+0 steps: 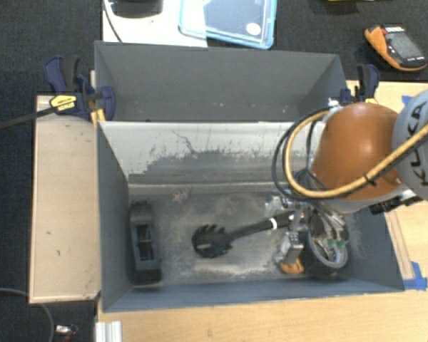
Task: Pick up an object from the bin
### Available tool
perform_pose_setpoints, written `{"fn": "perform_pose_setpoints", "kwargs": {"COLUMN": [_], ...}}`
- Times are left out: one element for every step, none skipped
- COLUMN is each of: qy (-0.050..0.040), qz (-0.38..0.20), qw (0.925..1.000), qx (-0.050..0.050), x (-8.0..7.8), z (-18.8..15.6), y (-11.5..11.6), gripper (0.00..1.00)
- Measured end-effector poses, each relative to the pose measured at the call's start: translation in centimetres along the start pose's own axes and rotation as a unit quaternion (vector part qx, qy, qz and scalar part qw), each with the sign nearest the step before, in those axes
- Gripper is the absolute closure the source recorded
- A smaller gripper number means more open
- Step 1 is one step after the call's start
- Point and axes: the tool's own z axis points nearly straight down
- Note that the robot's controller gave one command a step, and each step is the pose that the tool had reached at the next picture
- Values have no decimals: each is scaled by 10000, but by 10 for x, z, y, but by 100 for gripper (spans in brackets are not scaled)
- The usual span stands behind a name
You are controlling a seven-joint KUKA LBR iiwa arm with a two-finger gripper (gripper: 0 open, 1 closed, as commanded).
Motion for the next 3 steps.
{"fn": "perform_pose_setpoints", "kwargs": {"qy": [-39,-53,-75], "qz": [5,-569,-119], "qw": [10000,9984,9999], "qx": [-1,3,1], "x": [-2,-35,-68], "z": [-3,53,71], "y": [0,33,78], "gripper": [0,0,0]}}
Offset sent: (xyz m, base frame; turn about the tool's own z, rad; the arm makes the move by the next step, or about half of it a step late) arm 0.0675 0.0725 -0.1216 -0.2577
